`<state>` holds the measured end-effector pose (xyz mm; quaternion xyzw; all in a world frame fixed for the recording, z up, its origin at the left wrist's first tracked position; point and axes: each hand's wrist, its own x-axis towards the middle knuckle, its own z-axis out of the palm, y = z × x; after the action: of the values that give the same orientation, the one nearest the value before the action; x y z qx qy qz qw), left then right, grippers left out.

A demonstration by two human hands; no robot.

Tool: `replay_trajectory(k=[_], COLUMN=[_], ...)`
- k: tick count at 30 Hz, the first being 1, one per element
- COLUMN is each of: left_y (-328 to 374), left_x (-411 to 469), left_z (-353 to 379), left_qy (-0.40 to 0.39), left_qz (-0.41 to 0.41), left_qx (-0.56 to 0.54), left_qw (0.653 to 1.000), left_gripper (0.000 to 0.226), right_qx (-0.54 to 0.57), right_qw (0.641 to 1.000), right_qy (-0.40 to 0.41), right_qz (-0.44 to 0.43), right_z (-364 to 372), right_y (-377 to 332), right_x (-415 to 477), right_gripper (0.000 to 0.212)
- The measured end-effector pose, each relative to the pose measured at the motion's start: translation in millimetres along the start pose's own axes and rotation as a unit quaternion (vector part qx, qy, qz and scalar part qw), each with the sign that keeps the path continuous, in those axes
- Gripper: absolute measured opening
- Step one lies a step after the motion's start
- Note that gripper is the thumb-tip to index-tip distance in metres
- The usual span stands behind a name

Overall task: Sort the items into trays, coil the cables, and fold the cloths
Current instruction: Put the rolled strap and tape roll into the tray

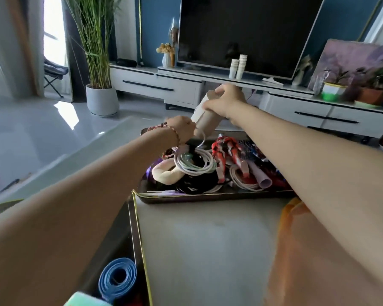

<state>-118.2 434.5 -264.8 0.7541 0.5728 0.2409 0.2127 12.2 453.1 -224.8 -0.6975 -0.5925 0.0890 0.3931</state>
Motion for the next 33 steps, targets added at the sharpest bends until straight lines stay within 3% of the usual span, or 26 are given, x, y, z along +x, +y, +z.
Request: replay_trajectory(k=[9,15,19,24,29,33], left_y=[-25.7,-3.5,17.7,99.3,189.0,250.2], left_x=[-8.0,-15.8,-33.0,-91.0,-179.3,-256.6], left_z=[-5.2,-19.0,-24.7,-12.4,40.2,102.3], left_qy=[-0.002,0.068,0.094,0.068,-0.03,-0.113], left_qz=[-0.068,-0.047,-0.01,0.099,0.222,0.313], left_qx=[0.024,0.025,0.054,0.06,0.011,0.049], left_qw=[0.997,0.996,0.994,0.991,0.974,0.942], left_gripper=[0.031,0.033,0.033,0.031,0.028,0.03], right_qx=[-0.16,-0.22,-0.138,-0.046,0.032,0.08], right_qw=[0.979,0.95,0.976,0.99,0.997,0.989], right_qy=[-0.078,-0.211,-0.16,-0.121,-0.062,0.04], right_qz=[-0.095,-0.061,-0.057,-0.058,0.022,0.121], right_z=[31.2,21.9,-6.1,-119.0,-231.8,-322.3], right_y=[-24.3,-20.7,-12.6,30.6,98.7,178.6], right_x=[-14.8,-16.1,-32.6,-105.1,-213.2,-330.1], right_gripper=[0.047,0.068,0.065,0.026,0.028,0.032])
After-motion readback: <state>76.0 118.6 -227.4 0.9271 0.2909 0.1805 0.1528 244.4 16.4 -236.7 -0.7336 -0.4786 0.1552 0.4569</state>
